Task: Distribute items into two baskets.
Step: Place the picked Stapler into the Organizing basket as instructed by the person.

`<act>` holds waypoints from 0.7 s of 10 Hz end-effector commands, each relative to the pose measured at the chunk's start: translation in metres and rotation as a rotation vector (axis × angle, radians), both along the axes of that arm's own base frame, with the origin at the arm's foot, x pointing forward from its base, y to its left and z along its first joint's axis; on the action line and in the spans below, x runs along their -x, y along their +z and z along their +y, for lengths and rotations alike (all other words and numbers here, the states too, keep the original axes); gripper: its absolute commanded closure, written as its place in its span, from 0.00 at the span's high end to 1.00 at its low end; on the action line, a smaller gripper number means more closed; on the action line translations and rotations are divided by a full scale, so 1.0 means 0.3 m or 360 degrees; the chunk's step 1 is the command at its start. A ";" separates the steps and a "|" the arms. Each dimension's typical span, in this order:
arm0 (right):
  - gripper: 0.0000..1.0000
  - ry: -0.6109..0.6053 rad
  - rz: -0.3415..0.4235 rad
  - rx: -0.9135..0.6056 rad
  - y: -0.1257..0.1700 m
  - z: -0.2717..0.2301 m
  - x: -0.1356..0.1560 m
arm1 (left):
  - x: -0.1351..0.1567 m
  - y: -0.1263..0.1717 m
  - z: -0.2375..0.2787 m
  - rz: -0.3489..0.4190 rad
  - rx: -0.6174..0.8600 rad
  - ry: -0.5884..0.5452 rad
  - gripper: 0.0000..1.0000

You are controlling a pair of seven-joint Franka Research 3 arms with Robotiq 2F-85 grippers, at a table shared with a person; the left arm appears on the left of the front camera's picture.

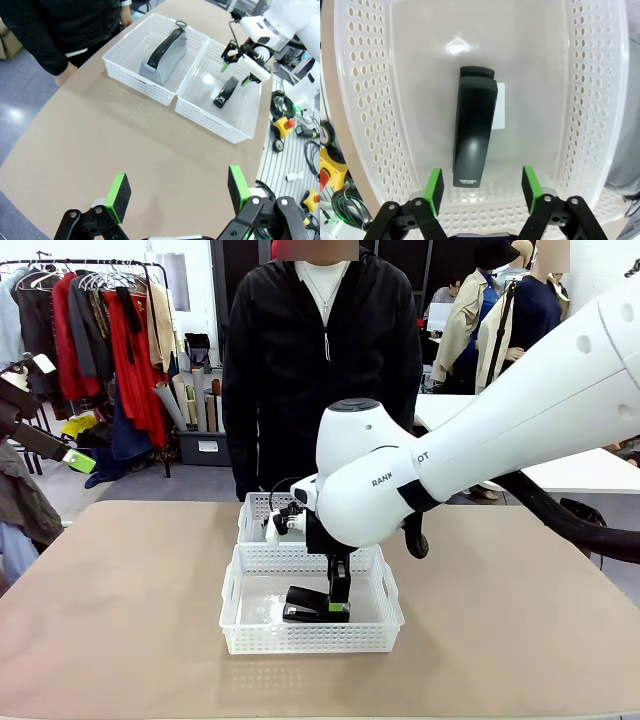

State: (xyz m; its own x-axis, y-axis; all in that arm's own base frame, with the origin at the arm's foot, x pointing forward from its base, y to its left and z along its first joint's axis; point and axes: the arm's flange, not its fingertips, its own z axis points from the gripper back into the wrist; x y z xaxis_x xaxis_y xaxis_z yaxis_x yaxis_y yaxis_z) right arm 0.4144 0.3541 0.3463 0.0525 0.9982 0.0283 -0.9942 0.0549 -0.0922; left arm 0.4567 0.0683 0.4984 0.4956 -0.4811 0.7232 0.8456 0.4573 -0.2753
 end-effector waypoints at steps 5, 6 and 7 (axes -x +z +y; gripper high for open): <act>1.00 -0.0037 -0.0043 -0.0026 0.067 -0.032 0.025 | -0.003 0.007 0.006 -0.0001 0.0000 0.0003 1.00; 1.00 -0.0037 -0.0043 -0.0026 0.067 -0.032 0.025 | -0.003 0.007 0.006 -0.0001 0.0000 0.0003 1.00; 1.00 -0.0037 -0.0043 -0.0026 0.067 -0.032 0.025 | -0.003 0.007 0.006 -0.0001 0.0000 0.0003 1.00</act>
